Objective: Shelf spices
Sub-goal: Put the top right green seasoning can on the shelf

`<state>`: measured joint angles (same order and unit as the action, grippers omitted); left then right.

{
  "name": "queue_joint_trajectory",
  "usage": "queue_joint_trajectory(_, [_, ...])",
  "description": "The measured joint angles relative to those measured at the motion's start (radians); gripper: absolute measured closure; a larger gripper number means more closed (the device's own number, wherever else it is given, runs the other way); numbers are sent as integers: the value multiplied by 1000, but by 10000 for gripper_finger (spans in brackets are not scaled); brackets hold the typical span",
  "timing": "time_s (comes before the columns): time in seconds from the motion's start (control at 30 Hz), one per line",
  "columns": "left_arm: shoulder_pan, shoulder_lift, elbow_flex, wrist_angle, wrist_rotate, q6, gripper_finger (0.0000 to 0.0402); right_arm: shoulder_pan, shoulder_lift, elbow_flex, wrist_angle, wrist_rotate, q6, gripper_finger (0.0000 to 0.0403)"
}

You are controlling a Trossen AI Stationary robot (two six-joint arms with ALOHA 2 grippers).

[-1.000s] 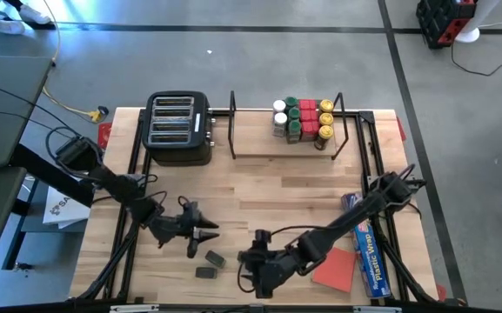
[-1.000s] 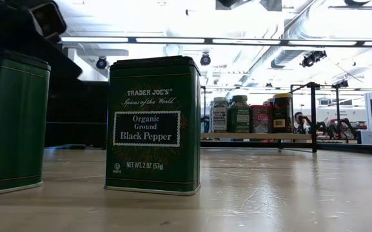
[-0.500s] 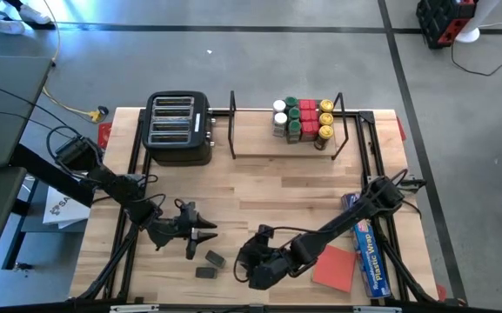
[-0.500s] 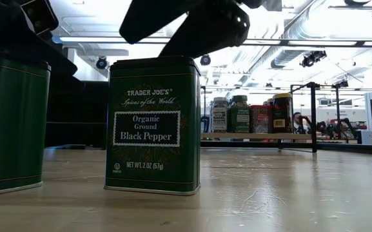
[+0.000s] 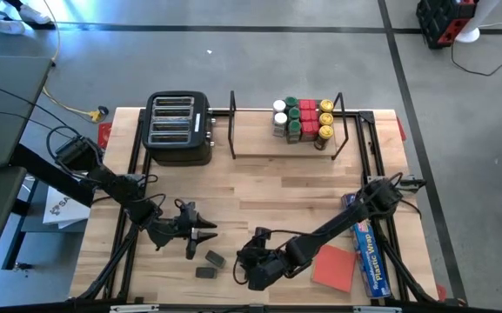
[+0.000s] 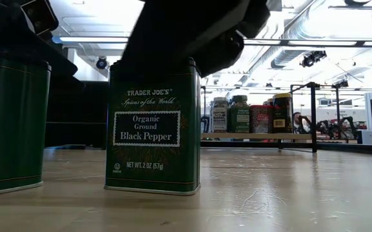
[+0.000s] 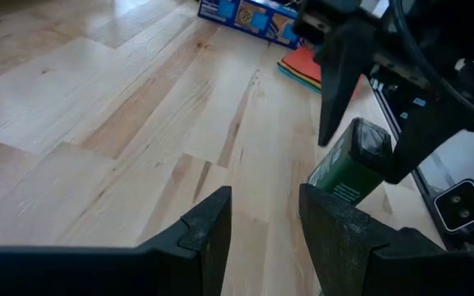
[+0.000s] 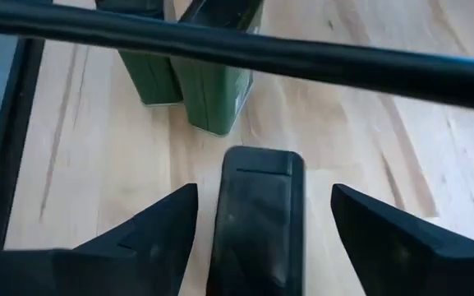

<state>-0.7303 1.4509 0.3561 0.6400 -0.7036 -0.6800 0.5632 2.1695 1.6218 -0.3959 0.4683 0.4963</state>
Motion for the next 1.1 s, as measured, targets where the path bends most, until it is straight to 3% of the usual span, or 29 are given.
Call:
queue_joint_trajectory(0.4, [0,0,0,0,2,0,263,9,24,0,32,23,-6,286])
queue_joint_trajectory(0.67, [6,0,0,1,-2,3,263,-50,-124,0,-131,61,-86,293])
queue_joint_trajectory(0.77, [20,0,0,4,-13,31,263,-122,-216,0,-197,46,-214,293])
queue_joint_trajectory(0.93, [59,-15,1,11,-18,86,263,-326,-358,0,-242,-76,-462,293])
queue_joint_trajectory(1.1, [117,-29,1,10,-53,232,263,-612,-411,0,-204,-301,-713,293])
